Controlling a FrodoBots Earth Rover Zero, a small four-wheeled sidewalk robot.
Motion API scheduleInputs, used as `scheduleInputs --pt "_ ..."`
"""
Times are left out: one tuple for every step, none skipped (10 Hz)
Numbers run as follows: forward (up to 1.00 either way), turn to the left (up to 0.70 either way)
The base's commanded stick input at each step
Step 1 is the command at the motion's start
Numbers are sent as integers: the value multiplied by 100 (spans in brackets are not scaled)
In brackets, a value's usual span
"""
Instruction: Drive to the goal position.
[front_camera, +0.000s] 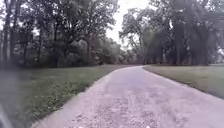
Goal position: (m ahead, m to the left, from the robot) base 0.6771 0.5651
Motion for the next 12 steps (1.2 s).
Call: scheduleInputs --pt "70 -6" --pt "70 -4" --pt "70 -3" --pt "70 -1" --pt "70 0" --pt "70 0" --pt "70 0" --pt "70 0" --pt "70 0" --pt "70 0" --pt "70 0" --pt "70 0"
